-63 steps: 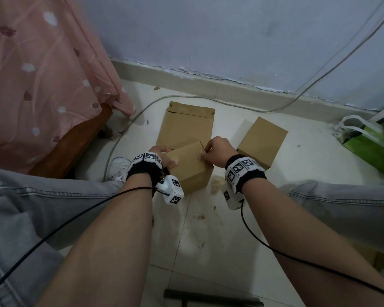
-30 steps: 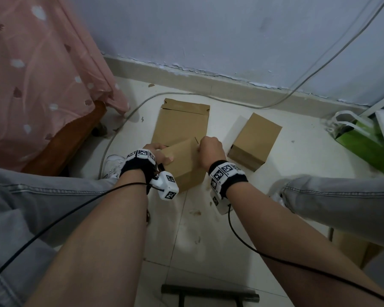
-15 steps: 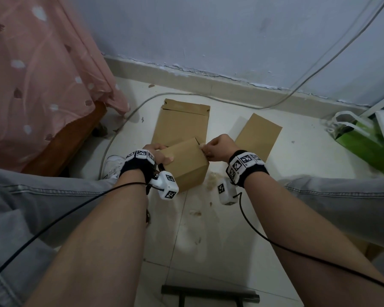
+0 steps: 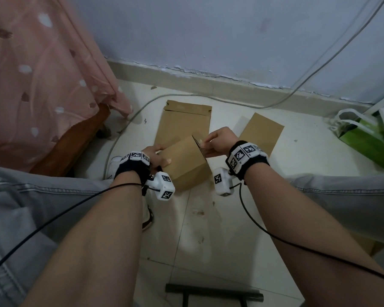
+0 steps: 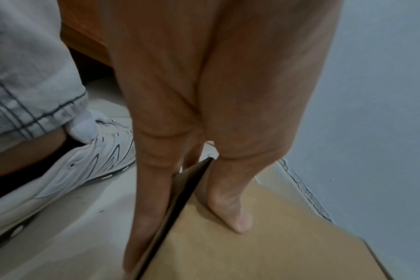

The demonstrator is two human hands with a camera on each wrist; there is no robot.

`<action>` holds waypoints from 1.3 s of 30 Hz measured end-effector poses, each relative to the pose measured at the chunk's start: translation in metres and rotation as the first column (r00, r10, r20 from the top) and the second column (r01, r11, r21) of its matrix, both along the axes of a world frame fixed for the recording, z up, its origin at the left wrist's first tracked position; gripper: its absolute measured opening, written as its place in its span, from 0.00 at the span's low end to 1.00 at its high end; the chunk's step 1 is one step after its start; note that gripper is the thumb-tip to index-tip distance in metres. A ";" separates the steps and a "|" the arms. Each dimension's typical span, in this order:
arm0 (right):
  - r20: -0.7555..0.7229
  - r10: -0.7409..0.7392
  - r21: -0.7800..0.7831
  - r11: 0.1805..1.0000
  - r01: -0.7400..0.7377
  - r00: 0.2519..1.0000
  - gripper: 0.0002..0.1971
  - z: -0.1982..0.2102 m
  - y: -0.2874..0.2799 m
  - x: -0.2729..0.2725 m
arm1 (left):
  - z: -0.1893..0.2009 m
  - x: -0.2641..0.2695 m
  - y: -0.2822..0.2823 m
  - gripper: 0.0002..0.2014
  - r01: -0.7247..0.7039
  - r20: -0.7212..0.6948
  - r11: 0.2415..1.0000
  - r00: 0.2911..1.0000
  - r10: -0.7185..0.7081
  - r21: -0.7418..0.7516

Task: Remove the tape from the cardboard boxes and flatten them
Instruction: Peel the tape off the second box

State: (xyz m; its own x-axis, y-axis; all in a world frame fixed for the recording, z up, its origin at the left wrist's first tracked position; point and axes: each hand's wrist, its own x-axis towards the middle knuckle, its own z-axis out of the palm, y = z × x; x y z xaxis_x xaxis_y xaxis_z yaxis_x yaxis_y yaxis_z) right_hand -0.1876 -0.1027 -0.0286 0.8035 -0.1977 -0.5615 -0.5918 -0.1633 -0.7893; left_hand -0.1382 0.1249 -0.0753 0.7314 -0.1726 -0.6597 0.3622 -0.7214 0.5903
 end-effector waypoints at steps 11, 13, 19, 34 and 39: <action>-0.047 0.042 -0.182 0.982 -0.050 0.998 0.06 0.019 0.005 0.011 | 0.041 0.002 -0.067 0.70 0.575 0.141 0.680 0.707 -0.693 0.456; -0.048 0.069 -0.153 0.985 -0.075 0.996 0.06 0.024 0.012 0.011 | 0.039 -0.006 -0.083 0.71 0.553 0.181 0.724 0.730 -0.660 0.412; -0.086 0.058 -0.117 0.991 -0.068 0.995 0.10 0.015 0.020 0.013 | 0.024 -0.010 -0.076 0.50 0.427 0.307 0.865 0.813 -0.495 0.264; -0.185 -0.215 0.278 0.925 0.260 0.959 0.04 -0.017 -0.007 0.000 | 0.005 -0.006 -0.016 0.58 0.180 0.344 0.982 0.920 -0.187 0.052; -0.158 -0.327 0.307 0.880 0.361 0.932 0.15 -0.011 -0.018 0.003 | 0.005 -0.005 -0.010 0.59 0.194 0.309 0.976 0.927 -0.214 0.096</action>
State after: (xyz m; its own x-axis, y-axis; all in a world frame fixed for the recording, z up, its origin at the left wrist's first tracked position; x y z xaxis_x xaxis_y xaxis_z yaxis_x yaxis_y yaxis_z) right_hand -0.1841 -0.1208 -0.0395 0.6557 -0.2438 -0.7145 -0.6408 0.3207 -0.6975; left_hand -0.1428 0.1146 -0.0699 0.8569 -0.3062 -0.4148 0.0057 -0.7989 0.6014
